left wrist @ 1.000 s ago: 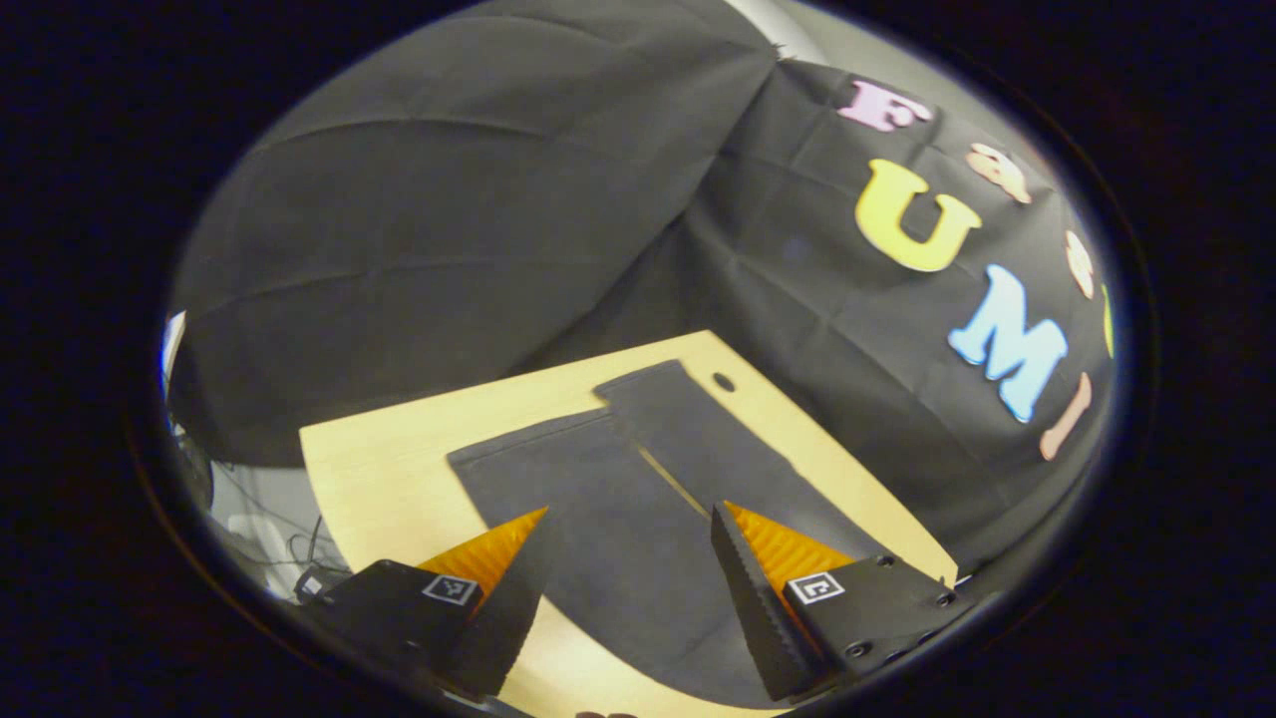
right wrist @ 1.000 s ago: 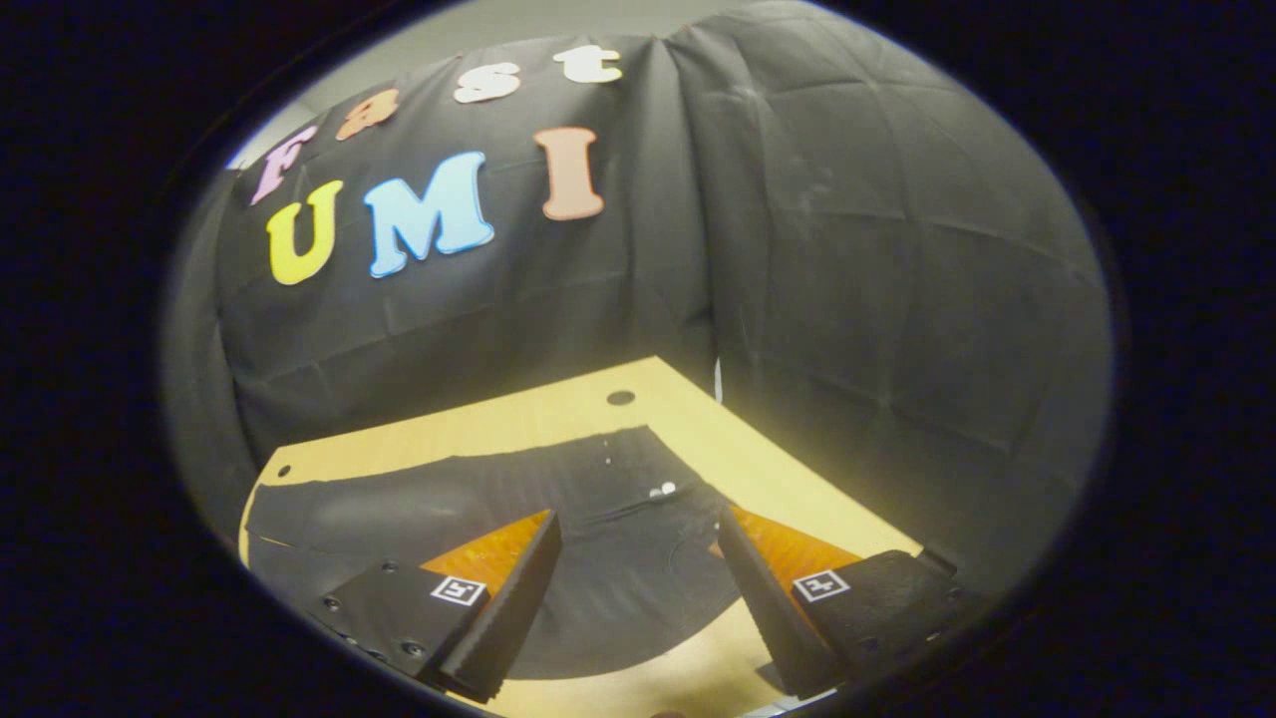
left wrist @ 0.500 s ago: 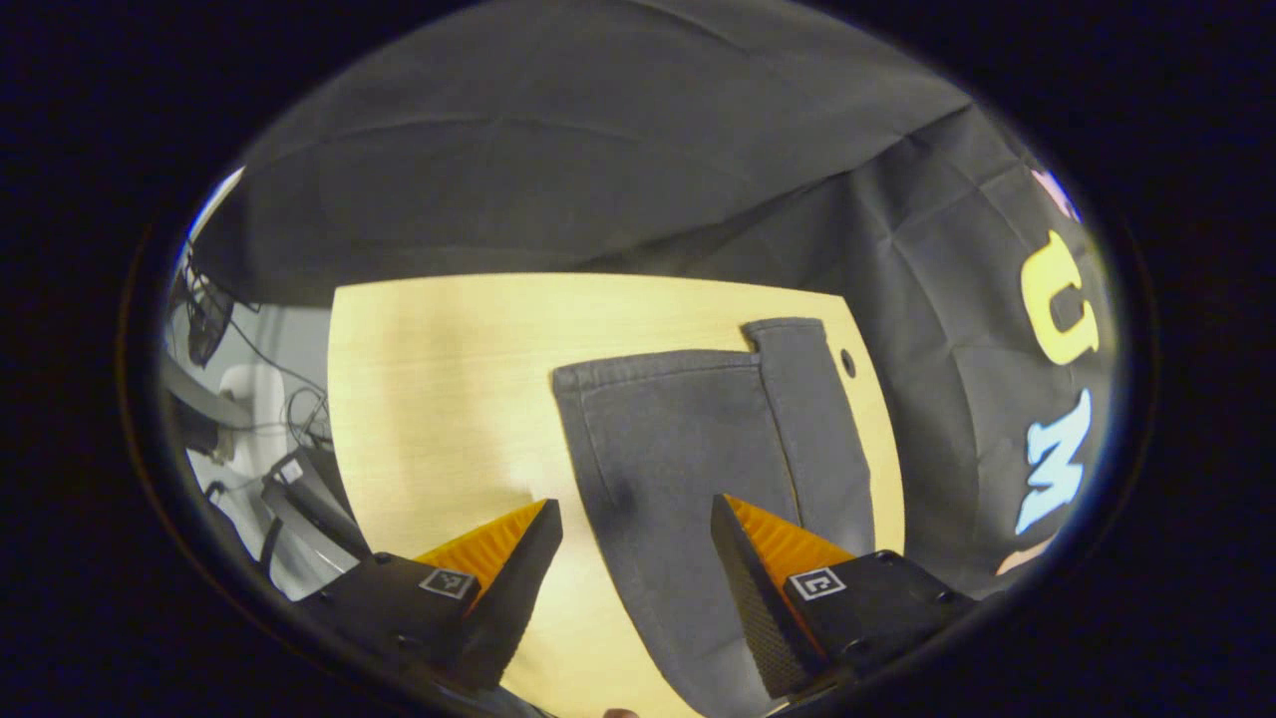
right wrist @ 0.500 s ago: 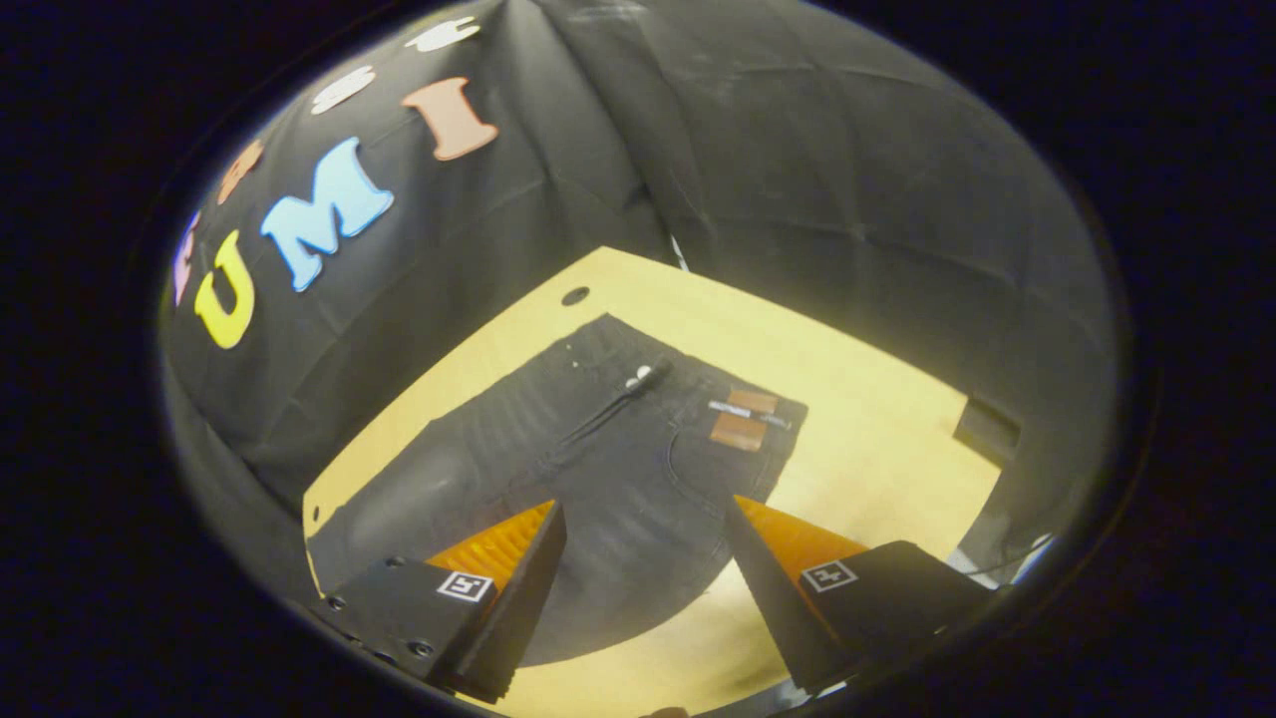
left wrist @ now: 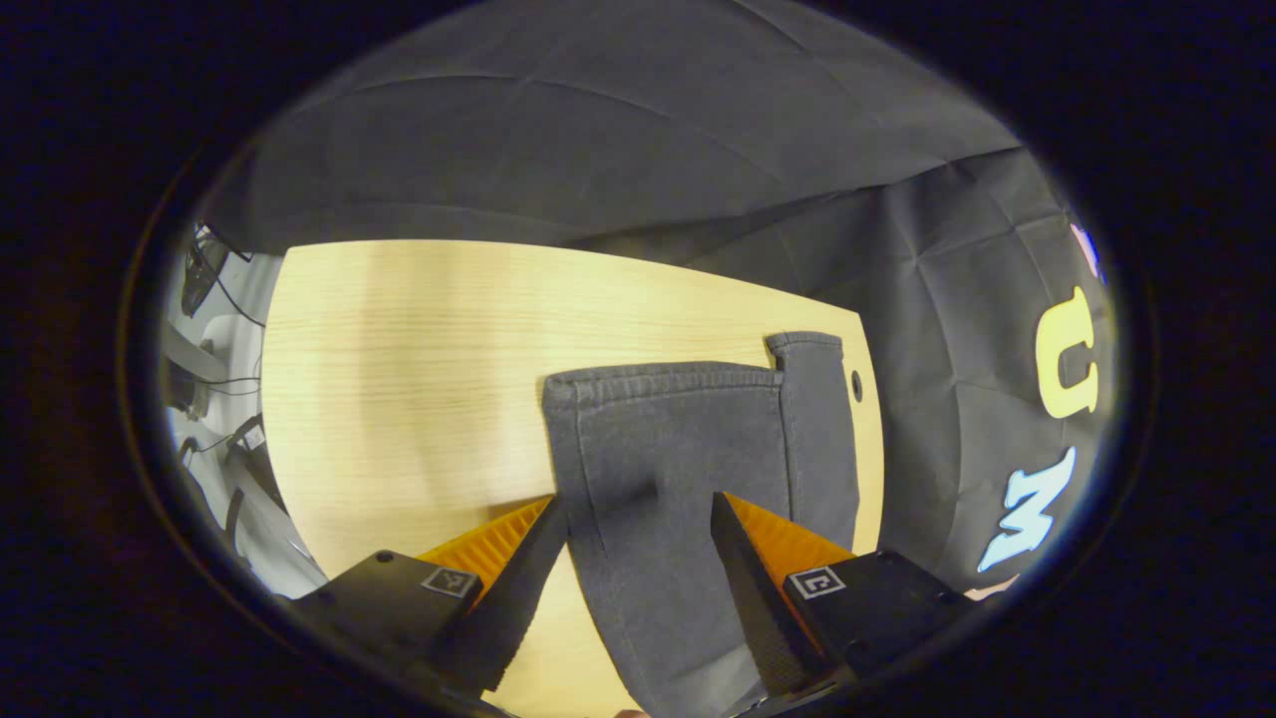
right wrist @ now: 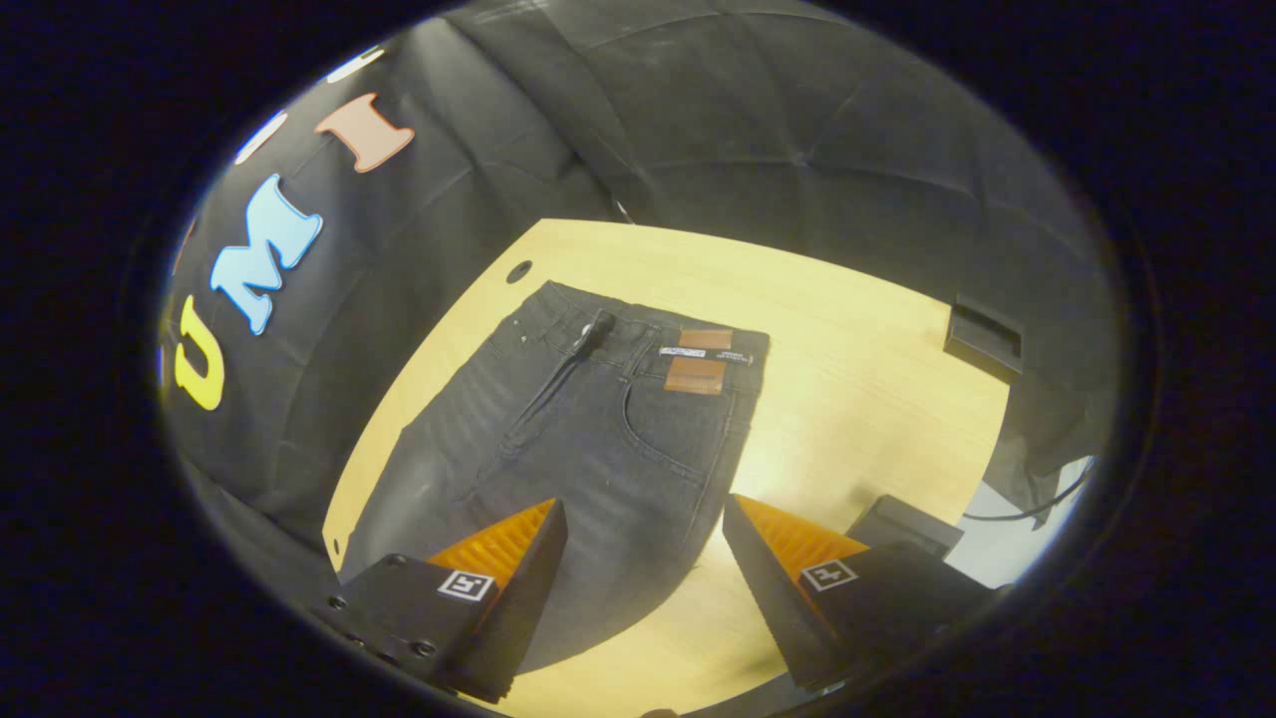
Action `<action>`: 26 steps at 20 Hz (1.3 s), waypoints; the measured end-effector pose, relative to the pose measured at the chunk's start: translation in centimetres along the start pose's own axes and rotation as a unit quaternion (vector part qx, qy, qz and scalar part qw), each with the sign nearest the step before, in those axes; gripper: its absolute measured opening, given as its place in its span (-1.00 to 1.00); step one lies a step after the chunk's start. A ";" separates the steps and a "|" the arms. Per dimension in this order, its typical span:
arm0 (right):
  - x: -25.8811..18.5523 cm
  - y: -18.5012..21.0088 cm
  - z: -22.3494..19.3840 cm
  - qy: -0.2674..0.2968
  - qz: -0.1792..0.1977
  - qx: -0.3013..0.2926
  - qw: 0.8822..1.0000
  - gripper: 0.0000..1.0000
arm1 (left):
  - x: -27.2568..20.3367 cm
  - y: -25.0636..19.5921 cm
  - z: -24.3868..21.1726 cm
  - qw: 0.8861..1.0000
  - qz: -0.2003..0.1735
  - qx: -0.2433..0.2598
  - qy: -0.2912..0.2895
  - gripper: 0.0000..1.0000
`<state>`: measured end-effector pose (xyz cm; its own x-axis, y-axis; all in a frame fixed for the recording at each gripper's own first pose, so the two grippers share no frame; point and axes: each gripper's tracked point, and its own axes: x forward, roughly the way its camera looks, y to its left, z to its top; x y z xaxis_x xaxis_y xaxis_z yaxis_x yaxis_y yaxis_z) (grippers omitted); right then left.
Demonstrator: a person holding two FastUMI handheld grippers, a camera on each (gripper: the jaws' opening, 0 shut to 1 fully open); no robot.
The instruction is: Grasp the waist and the cuffs of the jeans and fold them to make the two legs overlap; first hold the waist and fold one-third of the jeans toward the cuffs, then hold the cuffs and fold the remaining one-third in the same direction to finish folding.
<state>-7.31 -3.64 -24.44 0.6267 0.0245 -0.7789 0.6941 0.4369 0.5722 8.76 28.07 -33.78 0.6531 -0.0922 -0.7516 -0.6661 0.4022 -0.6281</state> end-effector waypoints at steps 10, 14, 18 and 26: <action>0.8 -0.9 -0.4 0.010 0.001 0.066 0.998 0.90 | 2.2 -1.6 -0.5 0.996 -0.066 -0.061 0.014 0.26; 1.6 -0.5 -0.6 0.023 0.004 0.078 0.997 0.90 | 3.3 -1.8 -1.4 0.994 -0.068 -0.078 0.030 -0.54; 3.0 -1.3 -1.1 0.041 -0.029 0.088 0.995 0.90 | 2.7 -1.7 -1.4 0.992 -0.078 -0.086 0.040 -0.74; 6.4 1.6 -0.4 0.072 -0.034 0.064 0.995 0.86 | 1.9 -2.3 -1.3 0.992 -0.084 -0.087 0.042 -0.74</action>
<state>-2.29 -2.46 -28.62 0.5263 0.1325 -0.8399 0.7779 0.3238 0.5385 11.08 25.78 -34.03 0.7328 -0.2236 -0.6427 -0.6069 0.2125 -0.7659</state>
